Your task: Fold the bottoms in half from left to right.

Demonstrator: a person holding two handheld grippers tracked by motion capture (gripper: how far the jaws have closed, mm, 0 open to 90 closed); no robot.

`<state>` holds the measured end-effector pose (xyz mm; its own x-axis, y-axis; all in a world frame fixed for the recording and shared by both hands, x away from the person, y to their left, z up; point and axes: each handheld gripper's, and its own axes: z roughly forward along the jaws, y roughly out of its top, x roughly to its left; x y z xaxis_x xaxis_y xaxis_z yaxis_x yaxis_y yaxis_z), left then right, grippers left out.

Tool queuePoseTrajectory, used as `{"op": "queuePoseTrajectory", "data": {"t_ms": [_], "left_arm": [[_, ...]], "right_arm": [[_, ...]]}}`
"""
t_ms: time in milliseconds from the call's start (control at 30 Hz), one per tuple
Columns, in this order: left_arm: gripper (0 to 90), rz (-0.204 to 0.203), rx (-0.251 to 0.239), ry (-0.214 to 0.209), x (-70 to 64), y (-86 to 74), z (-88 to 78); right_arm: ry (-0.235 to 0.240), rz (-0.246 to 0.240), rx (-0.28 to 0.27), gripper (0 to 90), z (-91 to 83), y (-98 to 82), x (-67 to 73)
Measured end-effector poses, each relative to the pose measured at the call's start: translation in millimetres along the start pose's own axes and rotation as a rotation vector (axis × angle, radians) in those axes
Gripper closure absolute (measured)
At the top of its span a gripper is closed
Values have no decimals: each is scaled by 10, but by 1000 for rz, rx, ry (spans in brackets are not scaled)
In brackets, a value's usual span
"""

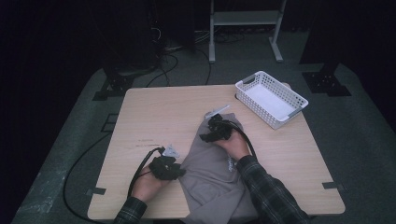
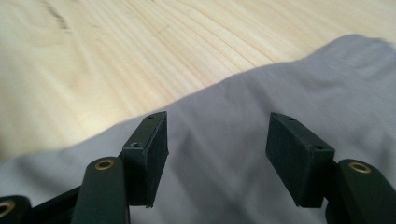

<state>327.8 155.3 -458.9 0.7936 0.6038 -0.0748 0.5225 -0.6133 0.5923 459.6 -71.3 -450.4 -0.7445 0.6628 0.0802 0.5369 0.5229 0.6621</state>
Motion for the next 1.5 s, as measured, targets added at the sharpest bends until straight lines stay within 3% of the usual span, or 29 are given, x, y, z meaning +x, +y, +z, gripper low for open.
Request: {"op": "queuePoseTrajectory", "data": {"t_ms": [167,267,433,633,833,933,967,1033,1200,1300,1500], "left_arm": [[719,-1,0,-14,3,4,3],[769,-1,5,-28,-6,9,9],[827,16,16,-26,-20,31,14],[832,30,15,-3,-9,60,30],[839,25,8,38,92,90,39],[838,24,10,43,140,103,43],[838,19,4,37,147,100,47],[838,21,4,37,148,96,45],[836,10,5,30,160,91,40],[835,-2,0,30,163,86,41],[834,-16,-4,29,162,77,40]], "right_arm": [[-28,15,48,425,236,97,-37],[-74,-16,38,550,297,129,-30],[-99,-19,11,853,401,226,-15],[-124,-36,47,886,620,520,15],[-124,-28,38,892,842,763,35],[-115,-18,42,888,898,840,14],[-115,-22,43,850,892,845,11],[-97,-19,19,737,788,825,-11],[-36,-30,-50,587,302,624,-64],[-46,-52,-80,547,-30,406,-112],[-80,-25,-79,472,-525,-73,-246]]}}
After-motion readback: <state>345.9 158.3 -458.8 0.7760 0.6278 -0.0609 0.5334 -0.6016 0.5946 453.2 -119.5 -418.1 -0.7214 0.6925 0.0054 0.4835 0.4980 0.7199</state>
